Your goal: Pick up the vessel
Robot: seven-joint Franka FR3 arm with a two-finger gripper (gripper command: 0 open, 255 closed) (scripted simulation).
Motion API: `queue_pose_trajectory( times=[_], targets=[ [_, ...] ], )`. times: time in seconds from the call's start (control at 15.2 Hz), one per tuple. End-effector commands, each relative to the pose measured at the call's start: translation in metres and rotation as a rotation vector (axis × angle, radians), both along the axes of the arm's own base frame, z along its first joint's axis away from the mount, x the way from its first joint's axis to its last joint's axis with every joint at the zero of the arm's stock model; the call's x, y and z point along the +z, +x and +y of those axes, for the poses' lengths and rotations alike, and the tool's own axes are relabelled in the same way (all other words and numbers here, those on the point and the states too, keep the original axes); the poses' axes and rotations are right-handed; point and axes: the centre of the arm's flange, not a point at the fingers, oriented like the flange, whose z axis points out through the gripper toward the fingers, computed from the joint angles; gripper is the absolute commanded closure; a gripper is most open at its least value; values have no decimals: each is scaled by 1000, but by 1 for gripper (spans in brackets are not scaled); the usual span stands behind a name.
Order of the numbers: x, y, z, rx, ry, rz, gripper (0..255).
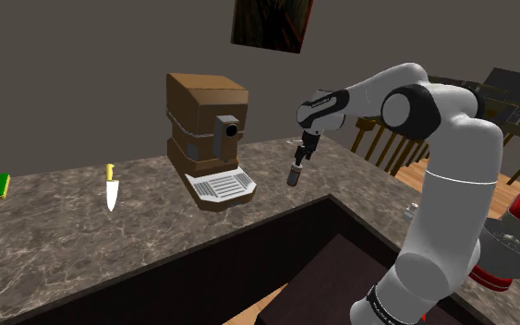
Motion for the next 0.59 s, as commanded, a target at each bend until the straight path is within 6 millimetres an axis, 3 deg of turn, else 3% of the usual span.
queue_pose_trajectory(
  times=[0.0, 0.26, 0.53],
  targets=[
    [-14, 15, -16, 4, 9, -4, 0],
    [-42, 46, -49, 11, 24, -12, 0],
    [-63, 46, -49, 11, 24, -12, 0]
  ],
)
